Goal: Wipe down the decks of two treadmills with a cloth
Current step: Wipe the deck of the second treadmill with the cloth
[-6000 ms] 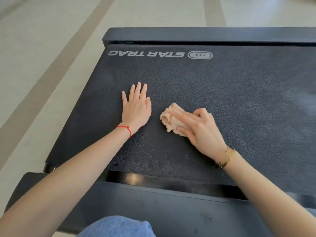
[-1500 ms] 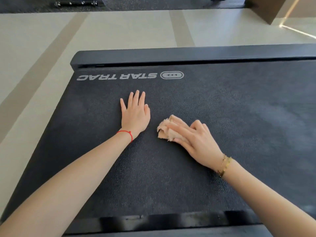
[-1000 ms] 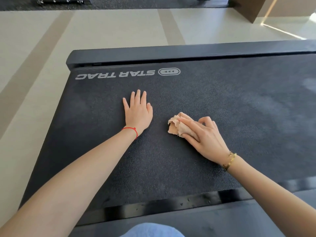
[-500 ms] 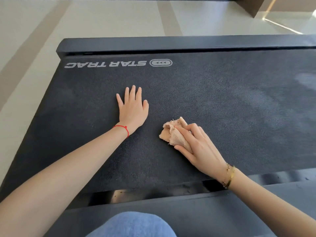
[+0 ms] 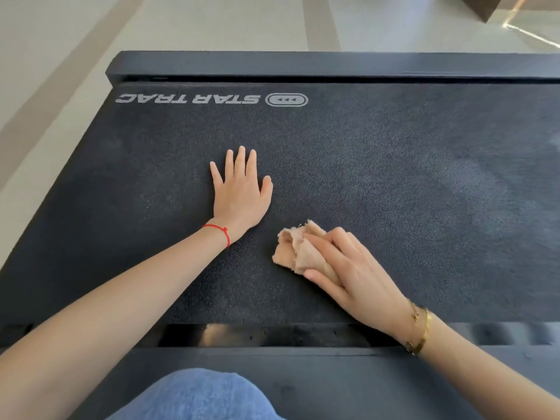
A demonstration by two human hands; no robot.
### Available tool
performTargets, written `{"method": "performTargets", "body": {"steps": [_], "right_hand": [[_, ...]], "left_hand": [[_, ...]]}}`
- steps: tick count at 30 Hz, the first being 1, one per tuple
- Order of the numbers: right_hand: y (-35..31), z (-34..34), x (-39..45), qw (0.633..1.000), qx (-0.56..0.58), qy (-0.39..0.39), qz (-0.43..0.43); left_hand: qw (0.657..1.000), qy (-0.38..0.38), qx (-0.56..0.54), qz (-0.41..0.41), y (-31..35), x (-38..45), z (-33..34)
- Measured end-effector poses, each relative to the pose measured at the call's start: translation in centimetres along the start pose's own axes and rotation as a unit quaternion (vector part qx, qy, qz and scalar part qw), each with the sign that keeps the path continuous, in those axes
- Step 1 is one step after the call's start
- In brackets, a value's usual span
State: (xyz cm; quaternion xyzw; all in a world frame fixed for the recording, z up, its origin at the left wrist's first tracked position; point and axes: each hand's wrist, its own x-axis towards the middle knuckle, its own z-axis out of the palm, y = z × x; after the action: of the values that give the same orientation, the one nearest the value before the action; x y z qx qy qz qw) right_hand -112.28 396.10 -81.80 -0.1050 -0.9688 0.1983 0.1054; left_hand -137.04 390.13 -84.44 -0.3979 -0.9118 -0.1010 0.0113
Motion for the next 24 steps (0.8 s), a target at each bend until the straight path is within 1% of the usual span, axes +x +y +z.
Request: {"method": "performTargets", "body": {"steps": [2,4,7,9,11,15,17,20,22,24], "right_hand": [[0.8,-0.3,0.1,1.0,-0.005,-0.007,-0.023],[2.2,-0.9,1.4,0.999,-0.043,-0.004,-0.03],[4.2,-2.0,4.0,0.996,-0.089,0.008,0.013],[4.4,-2.1,4.6,0.996,-0.09,0.007,0.025],[3.3,-1.7,3.5,0.998,-0.069,-0.007,-0.003],[-0.8,-0.6,-1.1,0.991,-0.02,-0.073,-0.114],[-1.1,-0.4,-1.7,0.988,-0.01,-0.086,-0.13],[0.2,-0.7,-0.6,0.99,-0.005,-0.074,-0.122],[2.0,-1.1,0.8,0.993,-0.024,-0.041,-0.111],[4.5,-1.7,3.0,0.997,-0.056,-0.002,-0.06]], "left_hand": [[1.0,0.003,0.003,-0.002,0.1,-0.1,0.0],[1.0,0.003,0.006,-0.002,0.1,-0.2,-0.1],[1.0,0.004,0.008,-0.001,0.2,-0.2,-0.2],[1.0,0.002,0.009,-0.003,0.2,-0.2,-0.2],[1.0,0.001,0.01,-0.006,0.3,-0.3,-0.1],[1.0,0.002,0.009,-0.008,0.2,-0.2,0.0],[1.0,-0.001,0.01,-0.011,0.2,-0.1,0.0],[1.0,-0.007,0.002,-0.014,0.3,-0.1,-0.1],[1.0,-0.01,-0.007,-0.013,0.3,0.0,-0.2],[1.0,-0.015,-0.012,-0.015,0.4,0.1,-0.3]]}}
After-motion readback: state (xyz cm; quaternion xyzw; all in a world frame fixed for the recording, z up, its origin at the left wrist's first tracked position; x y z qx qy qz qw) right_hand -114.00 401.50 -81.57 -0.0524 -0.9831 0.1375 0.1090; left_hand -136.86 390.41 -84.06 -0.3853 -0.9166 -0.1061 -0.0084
